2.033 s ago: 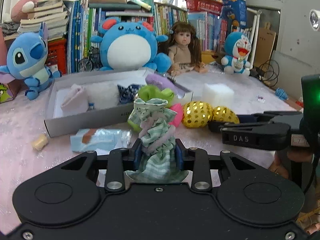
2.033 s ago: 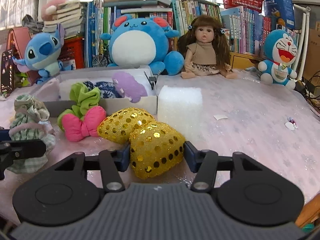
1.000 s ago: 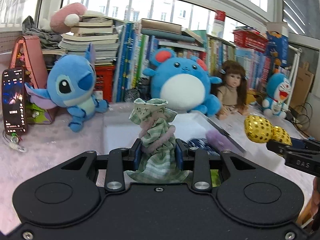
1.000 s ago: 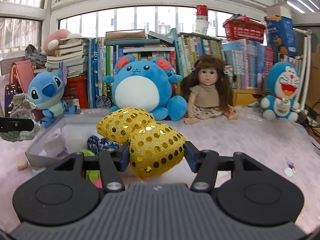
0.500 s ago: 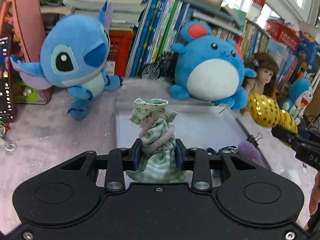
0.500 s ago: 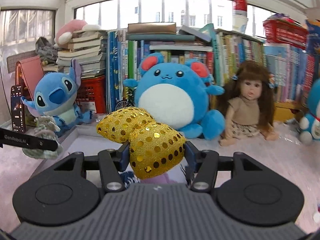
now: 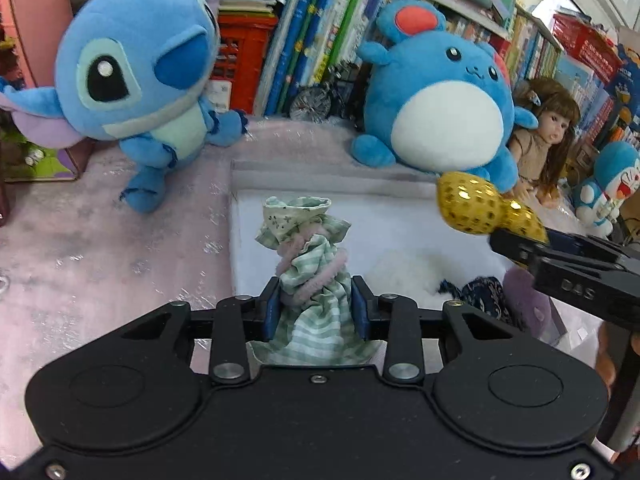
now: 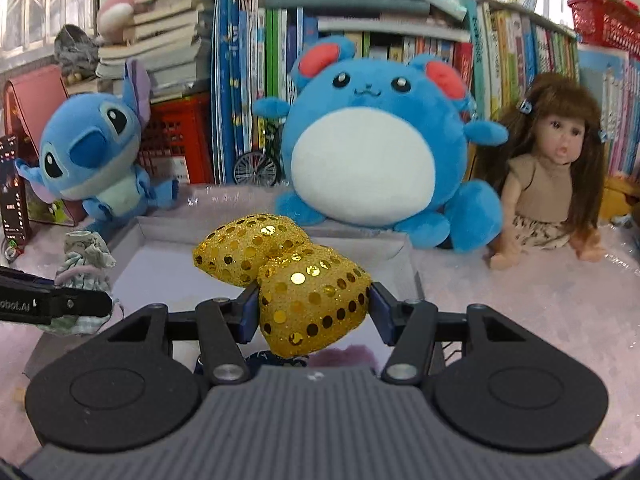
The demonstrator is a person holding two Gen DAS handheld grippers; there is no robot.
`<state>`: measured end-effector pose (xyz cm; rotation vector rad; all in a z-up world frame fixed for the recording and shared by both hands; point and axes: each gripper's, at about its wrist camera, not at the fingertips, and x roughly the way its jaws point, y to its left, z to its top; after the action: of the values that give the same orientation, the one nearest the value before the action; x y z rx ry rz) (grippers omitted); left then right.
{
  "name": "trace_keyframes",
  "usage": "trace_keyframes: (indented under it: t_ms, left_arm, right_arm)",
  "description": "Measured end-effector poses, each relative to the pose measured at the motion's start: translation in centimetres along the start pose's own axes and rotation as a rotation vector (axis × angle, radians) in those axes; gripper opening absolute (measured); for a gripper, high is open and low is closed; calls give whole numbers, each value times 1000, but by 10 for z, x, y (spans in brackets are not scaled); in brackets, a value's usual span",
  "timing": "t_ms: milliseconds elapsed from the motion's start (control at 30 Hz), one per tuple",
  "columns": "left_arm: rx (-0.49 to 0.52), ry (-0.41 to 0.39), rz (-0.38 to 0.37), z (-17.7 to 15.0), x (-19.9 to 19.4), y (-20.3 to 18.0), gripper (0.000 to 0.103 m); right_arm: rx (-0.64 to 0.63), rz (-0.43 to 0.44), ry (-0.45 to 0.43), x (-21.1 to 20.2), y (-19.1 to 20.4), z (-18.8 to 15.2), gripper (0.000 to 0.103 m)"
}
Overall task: Organize soft objects
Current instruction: 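Carry the gingham pouch over the white box with the left gripper while the right carries the gold pillows there, then open the left gripper to drop the pouch into the box while the right releases the gold pillows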
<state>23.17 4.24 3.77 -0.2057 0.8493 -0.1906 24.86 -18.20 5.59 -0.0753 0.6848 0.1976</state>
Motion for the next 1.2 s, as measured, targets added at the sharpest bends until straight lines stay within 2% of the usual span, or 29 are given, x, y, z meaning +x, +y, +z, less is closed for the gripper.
trace_keyframes:
  t_ms: [200, 400, 667, 800, 900, 933, 1200]
  left_arm:
    - [38, 10, 9, -5, 5, -13, 35]
    - [-27, 62, -81, -6, 10, -9, 37]
    - [-30, 60, -82, -8, 13, -9, 39]
    - [-18, 58, -75, -6, 13, -10, 45]
    - [-35, 54, -71, -6, 12, -7, 54]
    - [-37, 49, -68, -5, 12, -7, 57]
    - [22, 8, -36, -8, 5, -12, 72]
  right_arm:
    - [6, 18, 40, 17, -3, 0, 60]
    - [-6, 37, 73, 28, -1, -2, 61]
    - [-12, 21, 91, 32, 0, -4, 62]
    - [-4, 20, 102, 34, -2, -6, 66]
    - [2, 21, 99, 34, -3, -9, 71]
    - [5, 21, 97, 34, -3, -9, 76]
    - [18, 38, 73, 26, -7, -9, 79]
